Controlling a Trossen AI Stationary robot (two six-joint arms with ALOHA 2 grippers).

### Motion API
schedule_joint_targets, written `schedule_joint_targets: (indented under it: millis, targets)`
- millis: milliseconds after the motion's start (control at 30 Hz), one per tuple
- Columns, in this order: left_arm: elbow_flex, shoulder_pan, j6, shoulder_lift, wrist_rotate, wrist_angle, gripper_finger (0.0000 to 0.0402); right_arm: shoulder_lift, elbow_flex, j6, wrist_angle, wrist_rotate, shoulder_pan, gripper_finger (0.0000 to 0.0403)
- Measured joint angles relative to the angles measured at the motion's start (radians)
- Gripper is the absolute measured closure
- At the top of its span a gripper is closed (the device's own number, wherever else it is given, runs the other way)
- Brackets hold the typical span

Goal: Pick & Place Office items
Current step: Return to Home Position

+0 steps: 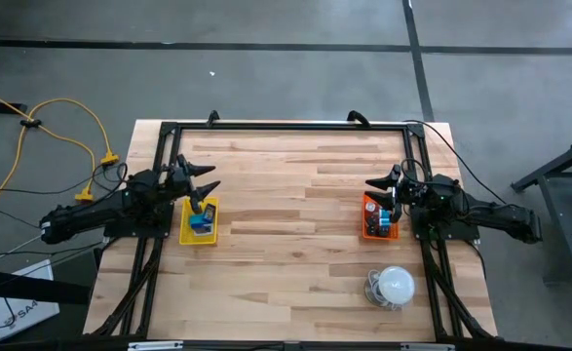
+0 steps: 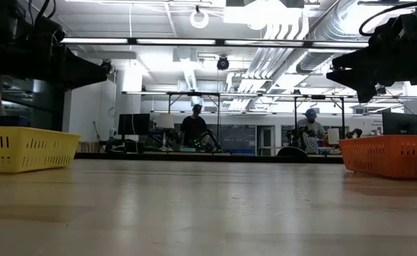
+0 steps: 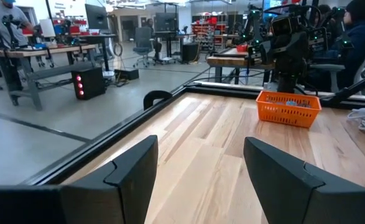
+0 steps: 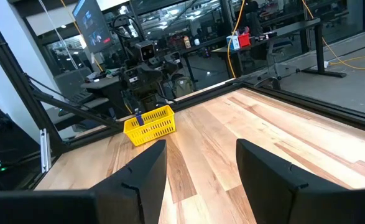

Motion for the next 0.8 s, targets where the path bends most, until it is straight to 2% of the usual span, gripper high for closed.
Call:
schedule_joint_targets:
  millis: [500, 800]
  targets:
    - [0.000, 0.000, 0.001, 0.000, 0.000, 0.000, 0.0169, 0.000, 0.000, 0.000, 0.000, 0.000, 0.000, 0.0224]
    - [-0.001, 0.000, 0.003, 0.000, -0.005, 0.074, 0.0169, 0.000, 0.000, 0.000, 0.000, 0.000, 0.000, 0.0224]
